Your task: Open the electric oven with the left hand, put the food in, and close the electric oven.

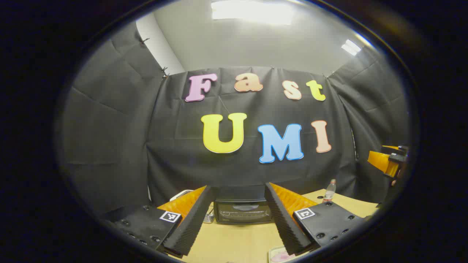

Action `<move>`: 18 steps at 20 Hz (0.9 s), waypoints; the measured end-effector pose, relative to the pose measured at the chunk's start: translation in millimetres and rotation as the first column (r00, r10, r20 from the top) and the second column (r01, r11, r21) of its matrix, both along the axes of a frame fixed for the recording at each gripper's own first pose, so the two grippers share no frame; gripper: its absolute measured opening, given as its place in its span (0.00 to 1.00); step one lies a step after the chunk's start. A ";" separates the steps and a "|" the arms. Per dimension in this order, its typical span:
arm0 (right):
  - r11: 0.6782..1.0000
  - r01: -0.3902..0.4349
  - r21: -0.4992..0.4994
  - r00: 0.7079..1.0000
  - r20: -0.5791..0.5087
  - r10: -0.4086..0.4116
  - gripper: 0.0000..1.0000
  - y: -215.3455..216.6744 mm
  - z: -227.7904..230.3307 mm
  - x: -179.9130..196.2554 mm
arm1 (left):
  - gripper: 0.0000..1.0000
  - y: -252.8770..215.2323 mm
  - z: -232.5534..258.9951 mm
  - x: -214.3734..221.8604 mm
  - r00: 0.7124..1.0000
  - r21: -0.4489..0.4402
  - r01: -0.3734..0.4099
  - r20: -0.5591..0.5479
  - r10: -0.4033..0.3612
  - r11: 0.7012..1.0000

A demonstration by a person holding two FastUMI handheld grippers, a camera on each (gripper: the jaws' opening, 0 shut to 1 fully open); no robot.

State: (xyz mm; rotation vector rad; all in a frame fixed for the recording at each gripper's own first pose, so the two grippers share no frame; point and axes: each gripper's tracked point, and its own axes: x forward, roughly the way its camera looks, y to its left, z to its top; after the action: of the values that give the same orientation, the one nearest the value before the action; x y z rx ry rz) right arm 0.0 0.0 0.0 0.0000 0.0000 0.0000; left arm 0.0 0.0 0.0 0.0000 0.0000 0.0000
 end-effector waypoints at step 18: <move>0.990 -0.139 -0.037 0.990 -0.012 0.139 0.97 -16.6 -30.3 -4.8 | 1.00 -45.4 13.8 -6.5 0.998 0.021 -0.059 0.026 0.058 0.998</move>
State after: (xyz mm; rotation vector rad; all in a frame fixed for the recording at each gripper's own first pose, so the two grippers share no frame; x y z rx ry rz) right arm -4.8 -16.6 -30.3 -0.0377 0.0098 0.1394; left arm -6.5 -45.4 13.8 0.0222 -0.0258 0.0587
